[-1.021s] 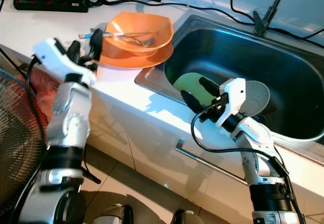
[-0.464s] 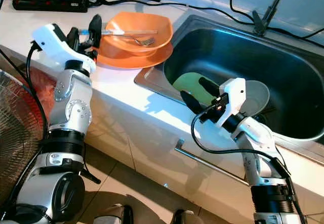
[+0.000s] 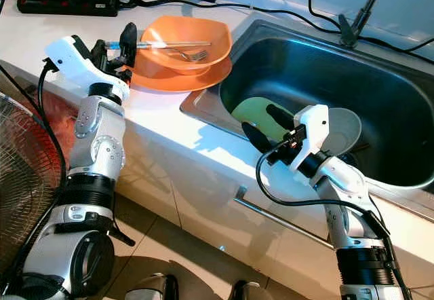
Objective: Kitchen organization
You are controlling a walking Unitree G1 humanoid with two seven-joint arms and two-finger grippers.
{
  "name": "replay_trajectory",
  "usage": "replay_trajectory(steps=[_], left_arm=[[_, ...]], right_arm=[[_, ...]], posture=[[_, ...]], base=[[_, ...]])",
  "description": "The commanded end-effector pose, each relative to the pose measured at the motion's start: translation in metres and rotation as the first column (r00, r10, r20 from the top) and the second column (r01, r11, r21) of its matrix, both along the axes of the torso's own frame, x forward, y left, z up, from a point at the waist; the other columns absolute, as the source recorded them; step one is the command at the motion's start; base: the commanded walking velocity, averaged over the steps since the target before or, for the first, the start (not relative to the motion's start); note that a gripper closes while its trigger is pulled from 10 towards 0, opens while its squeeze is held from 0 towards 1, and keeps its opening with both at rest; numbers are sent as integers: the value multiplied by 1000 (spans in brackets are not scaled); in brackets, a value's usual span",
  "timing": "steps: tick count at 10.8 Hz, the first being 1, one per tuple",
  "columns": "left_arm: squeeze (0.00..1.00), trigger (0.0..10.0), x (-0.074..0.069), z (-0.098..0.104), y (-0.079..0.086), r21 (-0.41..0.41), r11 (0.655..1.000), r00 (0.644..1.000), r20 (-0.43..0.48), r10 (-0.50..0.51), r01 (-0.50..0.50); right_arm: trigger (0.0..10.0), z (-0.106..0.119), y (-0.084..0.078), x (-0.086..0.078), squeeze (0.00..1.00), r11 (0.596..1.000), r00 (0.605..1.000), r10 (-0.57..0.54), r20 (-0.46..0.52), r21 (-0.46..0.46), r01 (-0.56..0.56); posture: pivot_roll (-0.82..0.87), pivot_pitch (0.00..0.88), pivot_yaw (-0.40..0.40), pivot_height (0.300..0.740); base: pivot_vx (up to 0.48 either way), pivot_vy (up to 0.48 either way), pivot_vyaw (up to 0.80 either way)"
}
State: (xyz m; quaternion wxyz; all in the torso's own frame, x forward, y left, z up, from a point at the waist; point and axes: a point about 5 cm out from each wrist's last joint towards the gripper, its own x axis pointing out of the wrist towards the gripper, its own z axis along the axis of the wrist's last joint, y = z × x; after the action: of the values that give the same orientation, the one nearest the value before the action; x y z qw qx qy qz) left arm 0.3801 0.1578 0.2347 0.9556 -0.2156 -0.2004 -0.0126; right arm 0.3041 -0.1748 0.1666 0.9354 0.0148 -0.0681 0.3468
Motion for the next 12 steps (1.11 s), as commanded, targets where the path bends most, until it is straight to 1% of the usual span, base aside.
replay_trajectory(steps=[1,2,3,4,5,6,7,12], left_arm=[[0,4706,1,0,-4,3,1000,1000,-3,-2,2],[0,4471,1,-1,-4,3,1000,1000,-5,-1,1],[0,3569,1,-1,-4,3,1000,1000,-5,-1,1],[0,3647,1,-1,-3,1,1000,1000,-5,0,0],[0,2118,1,-1,-3,-1,1000,1000,-4,1,-1],[0,275,1,-1,-4,-1,1000,1000,-4,1,-1],[0,0,2,-1,-4,-2,1000,1000,-4,1,-1],[0,0,-1,1,-7,-9,1000,1000,11,0,1]], right_arm=[[10000,5,-1,0,0,1000,1000,2,14,-2,-2],[10000,4,-1,0,0,1000,1000,3,13,-3,-3],[10000,4,-1,0,0,1000,1000,3,13,-3,-3],[10000,4,0,0,0,1000,1000,5,14,-2,-5],[10000,3,1,0,0,1000,1000,6,13,-2,-6],[10000,3,1,0,0,1000,1000,6,13,-2,-6],[10000,4,1,0,0,1000,1000,5,13,-2,-4],[10000,4,1,3,0,1000,1000,0,15,-6,0]], posture=[[53,130,-59,740],[54,123,-57,740],[53,119,-55,740],[53,117,-53,740],[54,117,-54,740],[54,117,-54,740],[51,126,-55,740],[55,138,-63,740]], base=[[0,0,0],[0,0,0],[0,0,0],[0,0,0],[0,0,0],[0,0,0],[0,0,0],[0,0,0]])
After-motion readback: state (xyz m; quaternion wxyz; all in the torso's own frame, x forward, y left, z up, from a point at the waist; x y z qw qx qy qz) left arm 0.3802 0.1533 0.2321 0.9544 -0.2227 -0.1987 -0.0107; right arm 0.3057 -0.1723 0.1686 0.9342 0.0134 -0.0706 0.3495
